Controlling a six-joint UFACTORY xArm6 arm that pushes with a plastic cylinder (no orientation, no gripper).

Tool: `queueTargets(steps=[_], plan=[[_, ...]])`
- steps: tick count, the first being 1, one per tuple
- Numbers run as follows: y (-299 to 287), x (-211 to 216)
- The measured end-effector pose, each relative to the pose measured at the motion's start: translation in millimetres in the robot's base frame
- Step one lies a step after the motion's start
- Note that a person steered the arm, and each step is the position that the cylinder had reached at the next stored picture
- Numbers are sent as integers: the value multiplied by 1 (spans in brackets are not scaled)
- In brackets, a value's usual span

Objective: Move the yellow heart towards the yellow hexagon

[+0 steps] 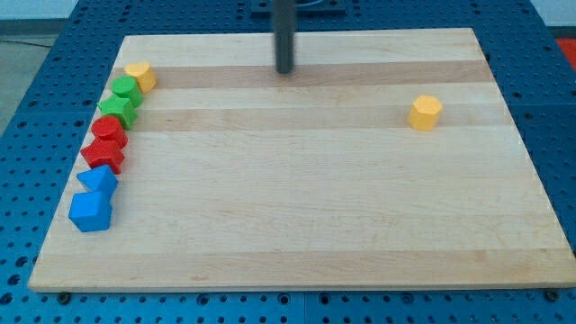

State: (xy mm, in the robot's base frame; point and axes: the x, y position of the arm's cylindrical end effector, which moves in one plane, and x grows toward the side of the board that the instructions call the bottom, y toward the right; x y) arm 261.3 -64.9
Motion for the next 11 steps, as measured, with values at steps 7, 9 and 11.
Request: queueTargets(steps=[7, 9, 11], plan=[[-96, 79], [-2, 96], [79, 141]])
